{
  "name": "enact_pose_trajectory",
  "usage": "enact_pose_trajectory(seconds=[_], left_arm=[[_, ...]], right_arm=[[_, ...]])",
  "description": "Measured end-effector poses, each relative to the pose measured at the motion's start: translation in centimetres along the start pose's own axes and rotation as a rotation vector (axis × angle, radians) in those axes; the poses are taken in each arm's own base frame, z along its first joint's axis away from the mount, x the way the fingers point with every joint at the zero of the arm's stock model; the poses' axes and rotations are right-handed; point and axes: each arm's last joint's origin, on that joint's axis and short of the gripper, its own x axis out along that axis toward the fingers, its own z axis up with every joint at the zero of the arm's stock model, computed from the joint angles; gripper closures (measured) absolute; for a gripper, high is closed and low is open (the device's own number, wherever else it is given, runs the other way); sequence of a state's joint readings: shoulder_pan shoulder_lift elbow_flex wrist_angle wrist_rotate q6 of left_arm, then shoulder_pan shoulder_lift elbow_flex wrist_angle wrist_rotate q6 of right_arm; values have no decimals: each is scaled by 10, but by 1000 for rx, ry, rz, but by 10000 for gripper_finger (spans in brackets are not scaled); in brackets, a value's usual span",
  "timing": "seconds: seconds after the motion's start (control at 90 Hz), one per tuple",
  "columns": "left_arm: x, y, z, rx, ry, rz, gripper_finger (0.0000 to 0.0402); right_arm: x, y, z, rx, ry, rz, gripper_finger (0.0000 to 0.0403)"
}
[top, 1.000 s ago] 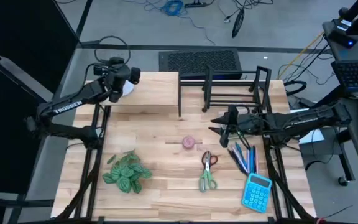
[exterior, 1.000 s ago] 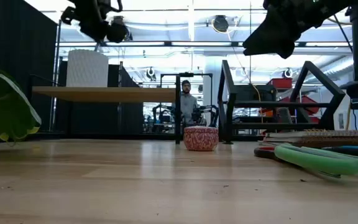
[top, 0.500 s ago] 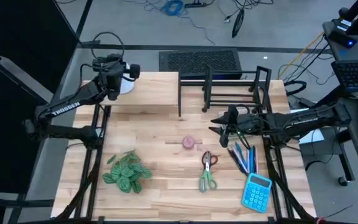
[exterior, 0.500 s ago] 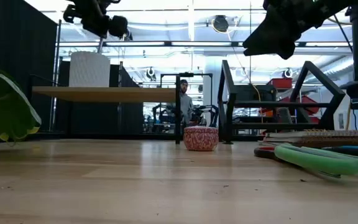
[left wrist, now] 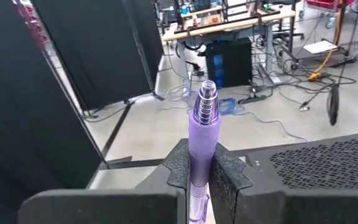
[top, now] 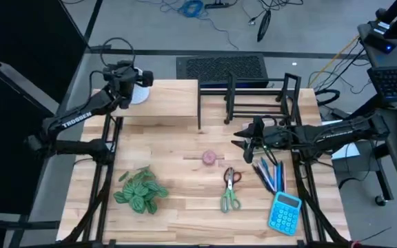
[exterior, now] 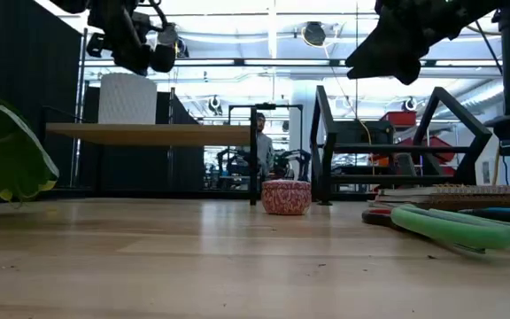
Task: Stock shelves
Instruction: Put the purple pen into the white pen holder, then put the black pen into the white pen holder
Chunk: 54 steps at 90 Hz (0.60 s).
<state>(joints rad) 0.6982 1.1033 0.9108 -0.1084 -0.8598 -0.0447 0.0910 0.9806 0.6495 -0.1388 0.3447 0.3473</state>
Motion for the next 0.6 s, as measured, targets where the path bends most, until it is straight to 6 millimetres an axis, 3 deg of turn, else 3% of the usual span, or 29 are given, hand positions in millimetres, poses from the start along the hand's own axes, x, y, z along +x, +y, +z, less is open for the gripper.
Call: enact_pose_trajectory(seconds=[0.256, 0.467, 0.6], left_arm=[[-3, 3, 3, 0, -7, -3, 317], [-18, 12, 24, -18, -73, -29, 255], [-36, 13, 41, -34, -136, -181, 234]], right_arm=[[0, 0, 0, 0, 1, 2, 257], [0, 0, 0, -4, 3, 5, 257], [-5, -1, 2, -16, -4, 19, 257]])
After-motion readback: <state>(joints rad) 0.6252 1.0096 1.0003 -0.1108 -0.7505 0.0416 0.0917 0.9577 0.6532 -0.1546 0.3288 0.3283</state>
